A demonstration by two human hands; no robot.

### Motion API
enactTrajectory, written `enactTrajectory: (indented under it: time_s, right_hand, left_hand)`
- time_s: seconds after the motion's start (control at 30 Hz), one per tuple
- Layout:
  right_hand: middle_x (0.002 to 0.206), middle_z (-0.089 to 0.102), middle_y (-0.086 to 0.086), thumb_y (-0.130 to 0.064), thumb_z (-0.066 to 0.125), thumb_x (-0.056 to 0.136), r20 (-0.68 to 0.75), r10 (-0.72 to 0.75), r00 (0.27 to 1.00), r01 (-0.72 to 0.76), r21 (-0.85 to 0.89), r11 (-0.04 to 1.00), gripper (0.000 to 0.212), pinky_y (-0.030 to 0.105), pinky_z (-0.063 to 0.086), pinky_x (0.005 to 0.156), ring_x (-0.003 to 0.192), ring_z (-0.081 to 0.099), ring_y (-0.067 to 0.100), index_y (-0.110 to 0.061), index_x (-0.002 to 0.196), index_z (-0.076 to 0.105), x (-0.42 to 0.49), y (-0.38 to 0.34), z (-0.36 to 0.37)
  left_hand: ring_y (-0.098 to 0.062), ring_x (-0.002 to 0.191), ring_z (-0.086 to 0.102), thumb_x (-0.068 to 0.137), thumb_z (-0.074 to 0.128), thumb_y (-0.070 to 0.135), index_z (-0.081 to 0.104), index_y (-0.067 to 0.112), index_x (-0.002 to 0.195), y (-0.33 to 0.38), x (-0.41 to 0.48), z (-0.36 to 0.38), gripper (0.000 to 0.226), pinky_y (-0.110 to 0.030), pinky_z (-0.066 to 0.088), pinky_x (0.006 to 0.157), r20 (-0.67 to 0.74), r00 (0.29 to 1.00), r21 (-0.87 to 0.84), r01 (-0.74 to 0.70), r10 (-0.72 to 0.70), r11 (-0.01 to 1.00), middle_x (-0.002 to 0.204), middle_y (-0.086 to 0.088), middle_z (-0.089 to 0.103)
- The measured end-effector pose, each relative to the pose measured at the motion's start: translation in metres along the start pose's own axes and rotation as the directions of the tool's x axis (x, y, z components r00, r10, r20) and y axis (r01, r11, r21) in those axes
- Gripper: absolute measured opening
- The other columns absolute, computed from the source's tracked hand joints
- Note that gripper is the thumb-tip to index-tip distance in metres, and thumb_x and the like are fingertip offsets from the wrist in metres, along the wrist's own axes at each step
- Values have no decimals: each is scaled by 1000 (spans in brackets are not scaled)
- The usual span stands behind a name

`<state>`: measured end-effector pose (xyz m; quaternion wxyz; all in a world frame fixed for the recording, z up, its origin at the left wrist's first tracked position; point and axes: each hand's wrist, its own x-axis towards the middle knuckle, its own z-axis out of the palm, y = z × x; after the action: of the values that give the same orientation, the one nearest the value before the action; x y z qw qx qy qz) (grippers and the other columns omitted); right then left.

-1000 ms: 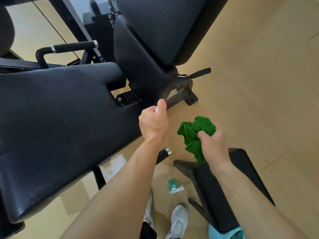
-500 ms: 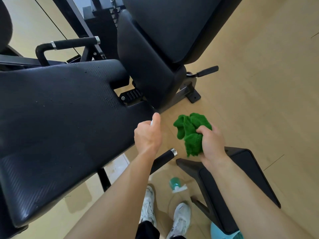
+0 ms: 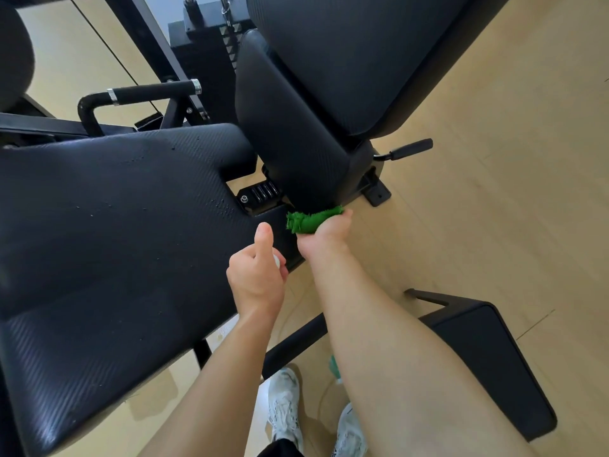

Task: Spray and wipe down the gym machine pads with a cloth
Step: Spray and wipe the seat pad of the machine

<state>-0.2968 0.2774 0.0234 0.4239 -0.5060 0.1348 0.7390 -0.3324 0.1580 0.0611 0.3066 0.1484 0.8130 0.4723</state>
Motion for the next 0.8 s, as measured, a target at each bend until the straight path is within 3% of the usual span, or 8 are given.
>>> enactTrajectory:
  time_s: [0.13, 0.23, 0.37, 0.43, 0.53, 0.67, 0.73, 0.8]
  right_hand:
    - [134, 61, 13, -52, 34, 104, -25, 7, 1000, -7, -8, 1000, 52, 53, 47, 106, 118, 59, 38, -18, 134, 60, -1, -5, -5]
    - [134, 62, 15, -40, 40, 107, 58, -22, 998, 25, -50, 998, 43, 51, 46, 108, 123, 59, 36, -16, 136, 59, -25, -13, -17]
    - [151, 47, 9, -30, 44, 107, 266, -211, 941, 274, -229, 934, 53, 44, 39, 116, 135, 50, 27, -25, 157, 30, -63, -23, -23]
    - [161, 31, 5, -26, 43, 106, 378, -356, 855, 507, -457, 731, 67, 34, 33, 118, 142, 41, 23, -32, 161, 7, -74, -20, -10]
    - [168, 12, 1, -18, 38, 107, 471, -485, 737, 669, -611, 423, 73, 25, 36, 115, 149, 29, 18, -29, 159, -13, -80, -11, 1]
    - [168, 12, 5, -12, 49, 102, 564, -659, 497, 751, -660, 1, 82, -7, 19, 98, 151, 24, 17, -17, 161, -9, -71, -15, 8]
    - [166, 21, 11, -10, 53, 100, 596, -704, 387, 737, -658, -152, 83, -3, 18, 101, 149, 27, 21, -10, 160, -3, -67, -20, 12]
    - [162, 30, 13, -18, 55, 101, 634, -712, 302, 722, -640, -265, 81, 16, 33, 108, 146, 35, 24, -7, 160, 0, -59, -23, 6]
  left_hand:
    - [-13, 51, 54, 106, 41, 49, 59, -3, 57, -1, 1, -4, 75, -31, 45, 63, 0, 1000, 0, -24, 24, 1000, 48, -5, 57]
    - [-10, 49, 52, 102, 41, 53, 59, -9, 61, 1, -2, -3, 76, -30, 46, 59, 11, 1000, 0, -29, 29, 1000, 49, -6, 57]
    - [-10, 49, 51, 103, 42, 54, 60, -10, 64, 4, -6, 5, 77, -29, 45, 57, 22, 1000, 2, -9, 9, 1000, 51, -7, 58]
    - [-11, 50, 51, 102, 42, 56, 60, -10, 65, 7, -9, 9, 78, -29, 45, 57, 14, 1000, -9, -4, 4, 1000, 51, -7, 58]
    - [-13, 51, 54, 91, 40, 64, 58, -6, 60, 12, -11, 13, 79, -32, 48, 60, 18, 1000, -33, 3, -2, 999, 51, -9, 59]
    - [-19, 52, 53, 93, 44, 62, 51, 4, 48, 16, -3, 18, 74, -35, 49, 61, 33, 999, -87, -16, 19, 996, 50, -9, 57]
    - [-17, 51, 53, 100, 45, 57, 54, -2, 54, 16, -1, 18, 75, -33, 48, 59, 23, 999, -73, -30, 32, 997, 50, -8, 57]
    - [-14, 50, 54, 105, 43, 53, 58, -6, 60, 15, 1, 19, 76, -30, 47, 57, 12, 998, -34, -56, 57, 998, 50, -7, 58]
